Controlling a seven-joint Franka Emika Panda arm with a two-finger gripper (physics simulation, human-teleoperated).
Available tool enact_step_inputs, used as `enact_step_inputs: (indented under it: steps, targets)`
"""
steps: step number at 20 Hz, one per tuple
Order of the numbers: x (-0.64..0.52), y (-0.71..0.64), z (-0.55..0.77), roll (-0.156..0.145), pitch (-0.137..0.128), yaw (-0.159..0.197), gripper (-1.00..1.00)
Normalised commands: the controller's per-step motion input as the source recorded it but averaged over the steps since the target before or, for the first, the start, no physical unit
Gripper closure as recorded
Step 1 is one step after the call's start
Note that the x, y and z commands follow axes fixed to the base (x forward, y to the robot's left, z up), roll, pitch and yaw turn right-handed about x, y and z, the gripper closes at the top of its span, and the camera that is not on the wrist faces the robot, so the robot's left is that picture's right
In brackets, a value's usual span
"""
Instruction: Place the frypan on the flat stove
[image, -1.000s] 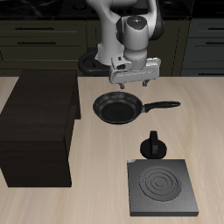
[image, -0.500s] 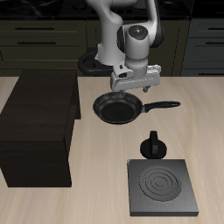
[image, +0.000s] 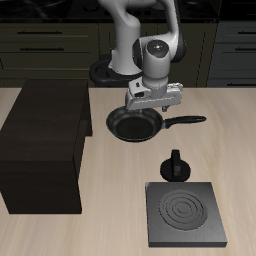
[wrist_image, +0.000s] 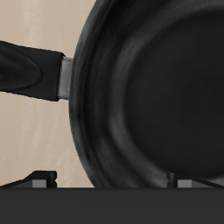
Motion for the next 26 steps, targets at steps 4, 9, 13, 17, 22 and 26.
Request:
enact_step_inputs:
  steps: [4, 9, 13, 17, 22, 26]
  targets:
    - [0.0, -0.02, -0.34, 0.015, 0.074, 0.002, -1.0]
    - [-0.06, -0.01, -0.26, 0.03, 0.084, -0.025, 1.0]
    - [-0.06, -0.06, -0.01, 0.005, 0.011, -0.012, 1.0]
    - [-0.09, -0.01, 0.25, 0.014, -0.034, 0.014, 1.0]
    - [0.04, -0.03, 0.3, -0.013, -0.052, 0.011, 1.0]
    - [0.08, -0.08, 0.29, -0.006, -0.019, -0.012, 1.0]
